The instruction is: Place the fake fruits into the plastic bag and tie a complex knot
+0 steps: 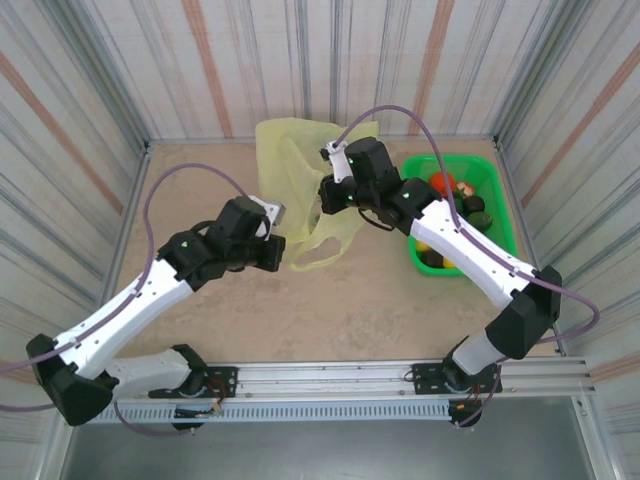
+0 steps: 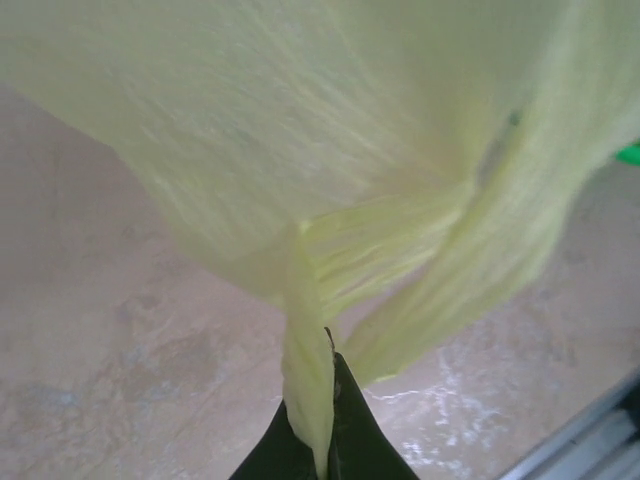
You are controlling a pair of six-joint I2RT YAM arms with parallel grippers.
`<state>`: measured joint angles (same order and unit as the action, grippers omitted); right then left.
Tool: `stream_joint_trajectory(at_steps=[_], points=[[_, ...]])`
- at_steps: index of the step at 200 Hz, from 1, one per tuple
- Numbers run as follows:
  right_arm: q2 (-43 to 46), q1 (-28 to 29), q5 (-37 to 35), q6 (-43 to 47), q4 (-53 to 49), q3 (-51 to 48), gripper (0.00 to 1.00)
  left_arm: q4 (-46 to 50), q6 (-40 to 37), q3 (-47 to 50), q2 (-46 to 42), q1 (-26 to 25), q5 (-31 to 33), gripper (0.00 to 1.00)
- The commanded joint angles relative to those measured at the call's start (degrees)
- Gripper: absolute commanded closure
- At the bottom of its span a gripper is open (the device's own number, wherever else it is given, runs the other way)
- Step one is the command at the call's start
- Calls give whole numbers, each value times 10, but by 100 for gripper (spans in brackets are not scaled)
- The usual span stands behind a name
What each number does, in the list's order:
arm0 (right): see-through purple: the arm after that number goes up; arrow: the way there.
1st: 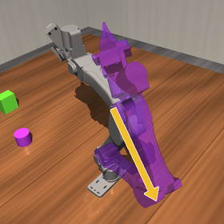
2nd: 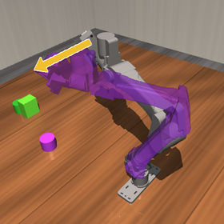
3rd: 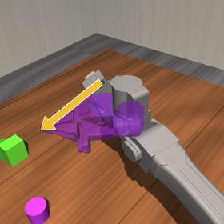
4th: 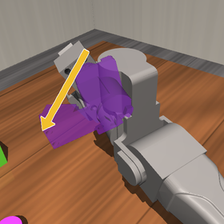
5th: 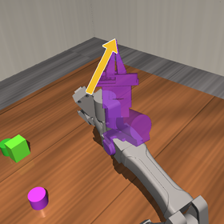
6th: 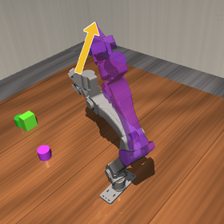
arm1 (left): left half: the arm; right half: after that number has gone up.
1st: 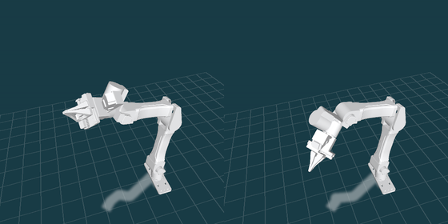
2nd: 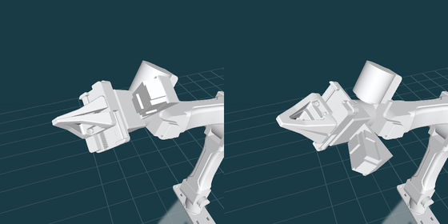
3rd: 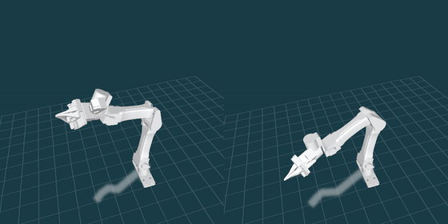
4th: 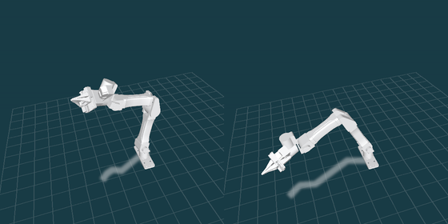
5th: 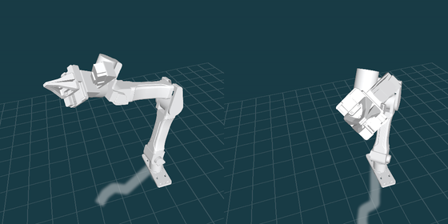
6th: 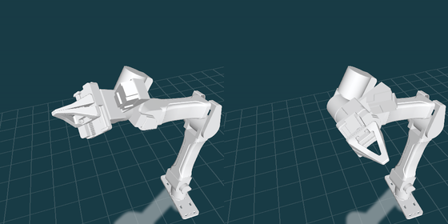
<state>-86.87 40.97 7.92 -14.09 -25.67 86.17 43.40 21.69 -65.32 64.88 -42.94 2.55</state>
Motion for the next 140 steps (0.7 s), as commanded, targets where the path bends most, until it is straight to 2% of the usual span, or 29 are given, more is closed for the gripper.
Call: stream_joint_trajectory(at_steps=[1, 11, 36, 62, 73, 98, 109, 122, 140], points=[[39, -7, 75, -6, 24, -16, 100, 36, 13, 5, -3, 4, 112, 100], [51, -10, 95, -10, 39, -26, 100, 38, 23, 13, -2, 14, 109, 100], [62, -23, 127, -5, 50, -45, 99, 20, 35, 29, -4, 30, 45, 100], [16, -49, 136, -7, 9, -35, 96, -61, 24, 55, -44, 27, -114, 100], [-13, -52, 133, -4, -11, -28, 94, -91, 32, 63, -67, 16, -149, 100], [-88, -46, 138, 9, -54, -1, 91, -130, 54, 79, -109, -6, -165, 100], [-110, -40, 134, 15, -55, -2, 86, -146, 68, 91, -122, -10, -166, 100], [-122, -30, 92, 21, -40, -13, 80, -164, 82, 104, -133, -10, -158, 100], [-127, -30, 31, 4, -52, -9, 66, -178, 104, 117, -140, -10, -133, 100]])
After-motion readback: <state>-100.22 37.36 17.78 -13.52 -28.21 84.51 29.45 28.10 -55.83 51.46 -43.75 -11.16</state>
